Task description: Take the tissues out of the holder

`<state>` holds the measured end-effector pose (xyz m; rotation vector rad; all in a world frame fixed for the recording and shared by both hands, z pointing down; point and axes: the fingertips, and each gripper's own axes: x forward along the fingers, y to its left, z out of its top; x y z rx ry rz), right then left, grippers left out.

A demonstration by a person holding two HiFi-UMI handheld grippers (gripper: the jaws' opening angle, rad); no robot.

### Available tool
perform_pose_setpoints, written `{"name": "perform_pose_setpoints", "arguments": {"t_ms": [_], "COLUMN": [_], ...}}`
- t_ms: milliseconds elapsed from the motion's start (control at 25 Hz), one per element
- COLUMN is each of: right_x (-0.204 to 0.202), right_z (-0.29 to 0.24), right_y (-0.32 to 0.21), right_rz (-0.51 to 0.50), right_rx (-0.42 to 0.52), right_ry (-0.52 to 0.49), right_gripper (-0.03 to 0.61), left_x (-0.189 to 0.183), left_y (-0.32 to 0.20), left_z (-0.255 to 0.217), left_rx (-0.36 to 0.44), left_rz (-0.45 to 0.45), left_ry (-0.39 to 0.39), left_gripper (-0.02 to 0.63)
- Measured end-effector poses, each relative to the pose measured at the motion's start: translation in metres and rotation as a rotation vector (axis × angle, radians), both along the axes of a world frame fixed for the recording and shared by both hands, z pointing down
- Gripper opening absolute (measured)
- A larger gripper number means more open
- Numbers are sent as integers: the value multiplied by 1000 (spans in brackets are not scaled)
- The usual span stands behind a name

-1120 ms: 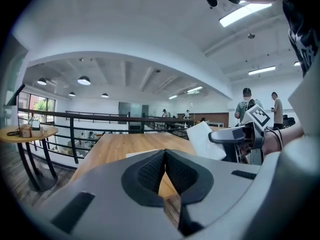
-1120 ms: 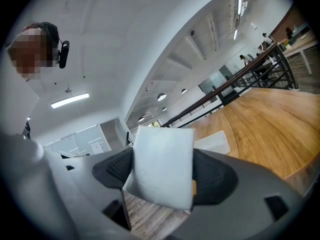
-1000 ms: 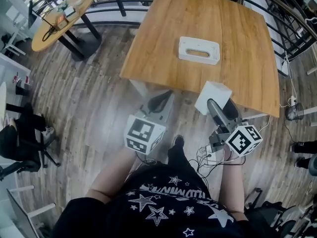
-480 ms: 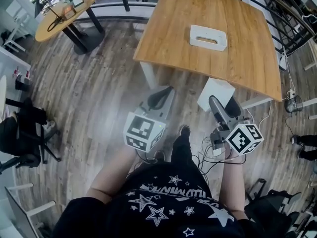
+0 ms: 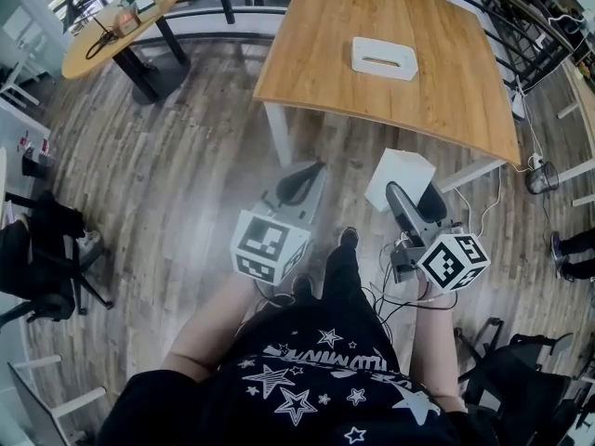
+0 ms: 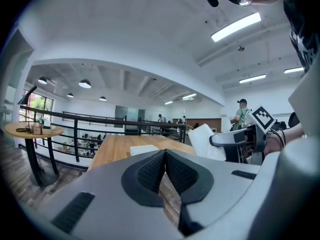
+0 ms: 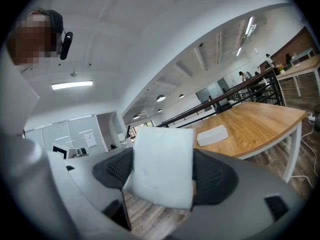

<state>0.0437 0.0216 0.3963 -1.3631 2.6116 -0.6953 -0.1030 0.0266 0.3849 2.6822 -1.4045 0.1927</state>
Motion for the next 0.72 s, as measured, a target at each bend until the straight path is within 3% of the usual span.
{"name": "perform_pose_setpoints", "arguments": {"t_ms": [520, 720], "right_x": [12, 31], "right_z": [-14, -19], "right_y": [58, 53], "right_rz": [33, 10], "right_rx": [29, 47], "right_ry": [46, 48], "right_gripper": [370, 370], "left_x": [16, 31], "left_y": [47, 41], "left_z": [-8, -8], "left_rx": [27, 19], "left_rz": [47, 13], "left_ry": [19, 7], "left_gripper": [11, 11]}}
